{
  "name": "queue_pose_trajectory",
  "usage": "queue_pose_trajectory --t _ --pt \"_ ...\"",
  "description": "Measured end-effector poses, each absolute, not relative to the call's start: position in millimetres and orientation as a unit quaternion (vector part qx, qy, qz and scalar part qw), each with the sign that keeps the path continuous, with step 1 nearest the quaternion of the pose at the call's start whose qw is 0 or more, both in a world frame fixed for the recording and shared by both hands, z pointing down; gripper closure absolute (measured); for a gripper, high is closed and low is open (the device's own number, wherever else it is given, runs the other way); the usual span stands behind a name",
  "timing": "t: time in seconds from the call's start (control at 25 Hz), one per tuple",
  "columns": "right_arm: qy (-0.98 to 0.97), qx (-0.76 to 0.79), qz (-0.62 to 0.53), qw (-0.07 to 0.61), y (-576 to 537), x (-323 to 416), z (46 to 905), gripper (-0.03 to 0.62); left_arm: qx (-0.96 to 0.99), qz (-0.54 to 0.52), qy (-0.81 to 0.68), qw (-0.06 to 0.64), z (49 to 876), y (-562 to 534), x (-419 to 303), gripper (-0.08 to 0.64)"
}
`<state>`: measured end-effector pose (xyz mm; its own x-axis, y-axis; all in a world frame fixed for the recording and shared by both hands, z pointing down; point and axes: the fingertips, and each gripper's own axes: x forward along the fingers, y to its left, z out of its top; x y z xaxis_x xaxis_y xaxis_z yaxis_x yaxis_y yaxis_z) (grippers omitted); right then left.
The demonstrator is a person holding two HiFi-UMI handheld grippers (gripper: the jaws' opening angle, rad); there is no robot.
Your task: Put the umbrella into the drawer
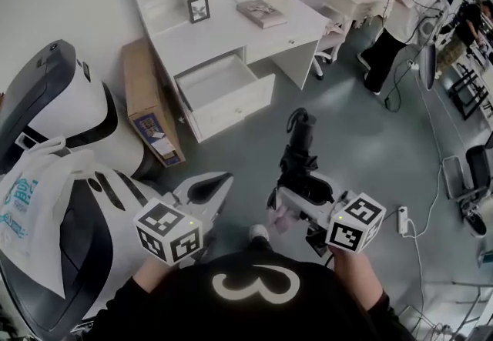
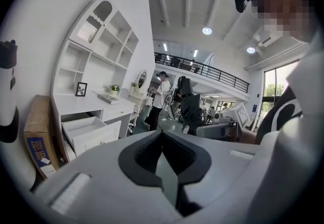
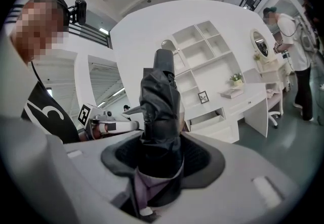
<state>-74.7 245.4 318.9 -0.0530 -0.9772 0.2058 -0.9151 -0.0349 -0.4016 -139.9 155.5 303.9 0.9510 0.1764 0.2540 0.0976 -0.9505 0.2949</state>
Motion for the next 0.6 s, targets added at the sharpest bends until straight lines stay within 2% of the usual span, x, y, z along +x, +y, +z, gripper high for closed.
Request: queue_pose_trajectory --t 0.32,0.6 --pt "0.703 -0.668 -0.238 0.052 208.2 40.3 331.5 0.38 0.979 0.142 0.05 0.139 303.2 118.0 -18.5 0.551" --pt "0.718 -0.649 -0.25 0.021 180.6 87.4 340.8 0.379 0.982 0.133 0.026 0.132 302.9 93.4 22.5 0.551"
